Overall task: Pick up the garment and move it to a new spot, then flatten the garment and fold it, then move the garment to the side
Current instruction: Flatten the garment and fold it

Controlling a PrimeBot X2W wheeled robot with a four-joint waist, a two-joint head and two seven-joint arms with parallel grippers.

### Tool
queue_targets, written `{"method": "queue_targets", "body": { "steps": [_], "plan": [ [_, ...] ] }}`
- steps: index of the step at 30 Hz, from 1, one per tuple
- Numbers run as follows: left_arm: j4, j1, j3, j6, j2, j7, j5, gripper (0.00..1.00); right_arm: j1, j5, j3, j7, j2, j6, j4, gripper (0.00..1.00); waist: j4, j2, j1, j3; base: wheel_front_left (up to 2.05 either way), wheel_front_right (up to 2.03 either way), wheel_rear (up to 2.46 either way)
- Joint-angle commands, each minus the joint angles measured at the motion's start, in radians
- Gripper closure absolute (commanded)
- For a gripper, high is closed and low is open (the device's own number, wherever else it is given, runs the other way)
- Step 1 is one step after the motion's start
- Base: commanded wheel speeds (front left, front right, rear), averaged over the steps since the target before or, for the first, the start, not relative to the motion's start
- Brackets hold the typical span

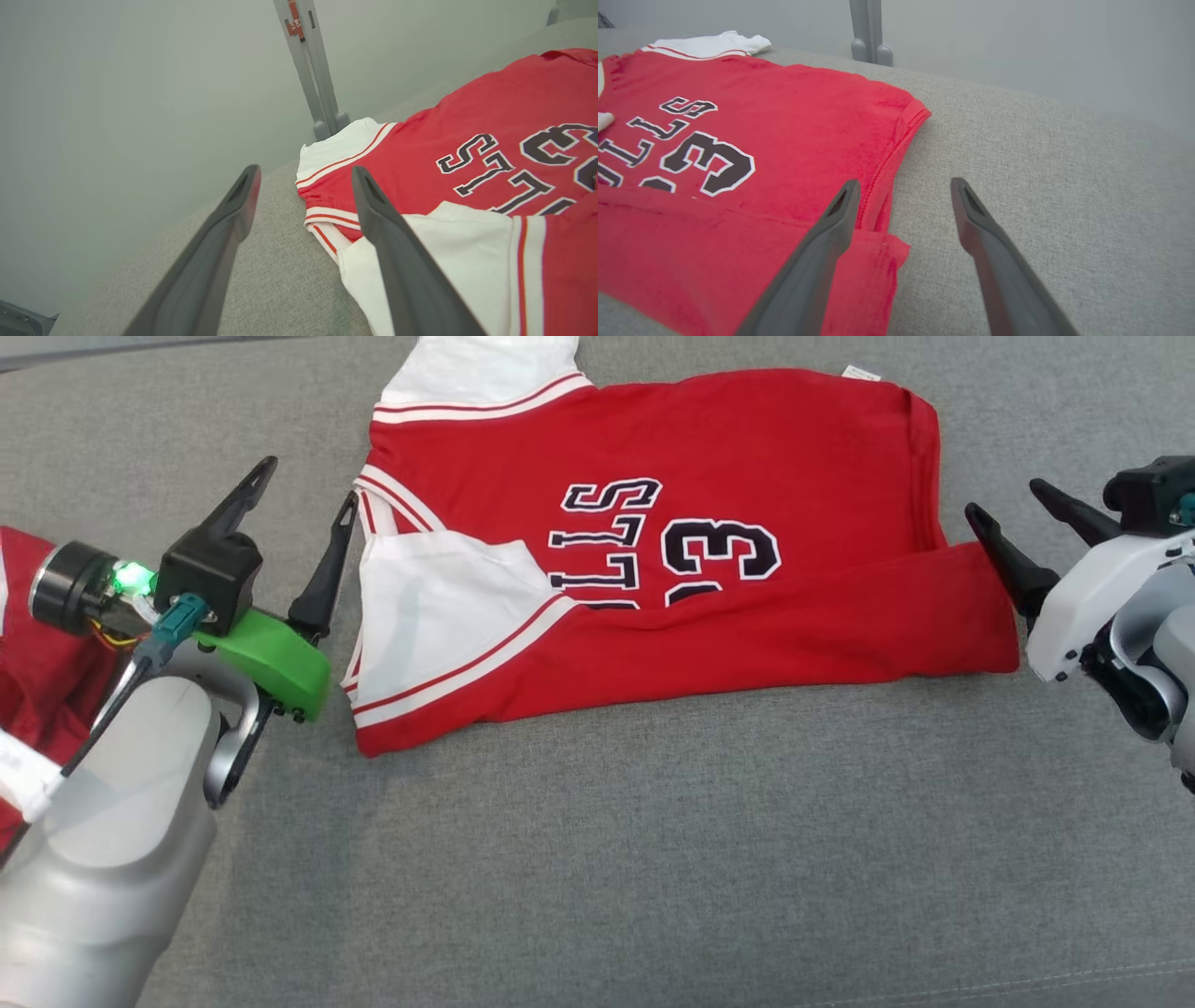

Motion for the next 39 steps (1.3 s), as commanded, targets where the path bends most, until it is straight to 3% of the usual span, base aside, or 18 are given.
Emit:
{"method": "queue_targets", "body": {
  "steps": [1,3,10,15,19,23,27,32,39],
  "plan": [
    [-0.028,0.029,0.033,0.017,-0.008,-0.003,-0.014,0.0,0.021,0.003,-0.022,-0.014,0.0,-0.001,-0.004,0.0,0.006,-0.0001,0.0,-0.04,0.0,0.0,0.0],
    [-0.073,0.08,0.103,0.038,-0.034,-0.003,-0.05,0.0,0.042,-0.013,-0.08,-0.023,0.002,-0.001,-0.017,0.0,0.008,-0.0001,0.0,-0.063,0.0,0.0,0.0],
    [-0.237,0.262,0.31,0.074,-0.125,-0.002,-0.057,0.0,0.252,-0.243,-0.514,-0.022,0.055,-0.001,-0.197,0.0,0.011,-0.0001,0.0,-0.131,0.0,0.0,0.0],
    [-0.303,0.393,0.375,0.055,-0.222,-0.002,-0.016,0.0,0.512,-0.464,-0.903,-0.022,0.217,-0.001,-0.376,0.0,0.012,-0.0001,0.0,-0.157,0.0,0.0,0.0],
    [-0.307,0.478,0.41,0.049,-0.294,-0.002,0.034,0.0,0.675,-0.584,-1.057,-0.022,0.356,-0.001,-0.508,0.0,0.006,-0.0001,0.0,-0.166,0.0,0.0,0.0],
    [-0.281,0.526,0.449,0.026,-0.34,-0.002,0.069,0.0,0.756,-0.635,-1.126,-0.022,0.468,-0.001,-0.579,0.0,-0.007,-0.0001,0.0,-0.169,0.0,0.0,0.0],
    [-0.239,0.539,0.484,0.018,-0.361,-0.002,0.104,0.0,0.781,-0.669,-1.127,-0.022,0.516,-0.001,-0.61,0.0,-0.02,-0.0001,0.0,-0.168,0.0,0.0,0.0],
    [-0.16,0.516,0.499,0.012,-0.372,-0.002,0.146,0.0,0.784,-0.685,-1.096,-0.023,0.524,-0.001,-0.623,0.0,-0.044,-0.0001,0.0,-0.159,0.0,0.0,0.0],
    [0.053,0.464,0.517,0.076,-0.375,-0.002,0.189,0.0,0.788,-0.688,-1.079,-0.022,0.514,-0.001,-0.636,0.0,-0.078,-0.0001,0.0,-0.14,0.0,0.0,0.0]
  ]
}}
